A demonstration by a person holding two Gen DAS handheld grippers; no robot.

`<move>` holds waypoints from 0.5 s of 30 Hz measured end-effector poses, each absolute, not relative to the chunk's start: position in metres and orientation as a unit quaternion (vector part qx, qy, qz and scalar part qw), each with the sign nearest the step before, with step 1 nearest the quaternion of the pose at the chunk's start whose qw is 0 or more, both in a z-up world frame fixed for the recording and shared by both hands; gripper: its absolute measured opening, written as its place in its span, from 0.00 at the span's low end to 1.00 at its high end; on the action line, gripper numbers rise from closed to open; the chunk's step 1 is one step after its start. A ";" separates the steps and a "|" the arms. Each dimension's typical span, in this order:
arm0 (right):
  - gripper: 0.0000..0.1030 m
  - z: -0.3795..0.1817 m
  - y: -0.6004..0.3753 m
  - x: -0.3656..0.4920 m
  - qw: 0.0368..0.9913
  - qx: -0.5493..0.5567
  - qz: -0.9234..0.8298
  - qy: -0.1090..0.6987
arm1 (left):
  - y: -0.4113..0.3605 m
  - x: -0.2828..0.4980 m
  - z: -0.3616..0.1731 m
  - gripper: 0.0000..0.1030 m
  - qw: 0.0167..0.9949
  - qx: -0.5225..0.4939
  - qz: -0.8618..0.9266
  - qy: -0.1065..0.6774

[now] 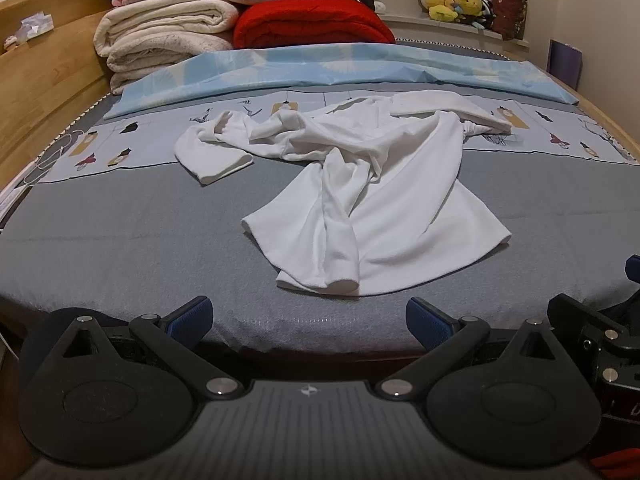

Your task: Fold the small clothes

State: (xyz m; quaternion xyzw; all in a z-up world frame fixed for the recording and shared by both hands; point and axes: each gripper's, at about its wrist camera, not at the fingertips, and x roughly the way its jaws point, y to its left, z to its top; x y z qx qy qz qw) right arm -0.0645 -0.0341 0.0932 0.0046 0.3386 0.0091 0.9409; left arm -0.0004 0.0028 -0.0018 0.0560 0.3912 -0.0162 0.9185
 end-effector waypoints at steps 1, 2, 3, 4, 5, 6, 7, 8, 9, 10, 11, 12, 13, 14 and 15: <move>0.99 0.093 -0.034 -0.064 0.941 0.005 0.009 0.340 | 0.003 0.000 -0.002 1.00 0.918 0.056 -0.016 0.391; 0.99 0.092 -0.034 -0.064 0.940 0.005 0.009 0.340 | 0.003 0.000 -0.002 1.00 0.919 0.056 -0.016 0.391; 0.99 0.092 -0.034 -0.064 0.940 0.006 0.008 0.340 | 0.003 -0.001 -0.002 1.00 0.918 0.057 -0.016 0.391; 0.99 0.092 -0.034 -0.064 0.940 0.005 0.009 0.340 | 0.003 0.000 -0.002 1.00 0.919 0.056 -0.016 0.391; 0.99 0.092 -0.034 -0.064 0.940 0.005 0.008 0.340 | 0.003 -0.001 -0.002 1.00 0.919 0.056 -0.016 0.391; 0.99 0.092 -0.034 -0.064 0.940 0.005 0.008 0.340 | 0.003 -0.001 -0.002 1.00 0.918 0.055 -0.016 0.391; 0.99 0.092 -0.034 -0.064 0.940 0.006 0.008 0.340 | 0.003 -0.001 -0.002 1.00 0.918 0.056 -0.016 0.391; 0.99 0.092 -0.034 -0.064 0.940 0.005 0.008 0.340 | 0.003 -0.001 -0.002 1.00 0.918 0.055 -0.017 0.391; 0.99 0.092 -0.034 -0.064 0.941 0.006 0.008 0.340 | 0.003 -0.001 -0.002 1.00 0.918 0.055 -0.017 0.392; 0.99 0.092 -0.034 -0.064 0.941 0.006 0.008 0.340 | 0.003 -0.002 -0.002 1.00 0.918 0.054 -0.017 0.392; 0.99 0.092 -0.035 -0.064 0.941 0.006 0.008 0.339 | 0.003 -0.002 -0.002 1.00 0.919 0.054 -0.017 0.391; 0.99 0.092 -0.034 -0.064 0.940 0.006 0.008 0.340 | 0.003 -0.002 -0.002 1.00 0.919 0.054 -0.017 0.391; 0.99 0.092 -0.034 -0.064 0.940 0.006 0.008 0.341 | 0.003 -0.003 -0.003 1.00 0.919 0.055 -0.017 0.391; 0.99 0.092 -0.035 -0.064 0.940 0.007 0.008 0.341 | 0.002 -0.002 -0.003 1.00 0.919 0.055 -0.017 0.391; 0.99 0.092 -0.035 -0.064 0.940 0.008 0.008 0.341 | 0.002 -0.002 -0.003 1.00 0.919 0.055 -0.017 0.391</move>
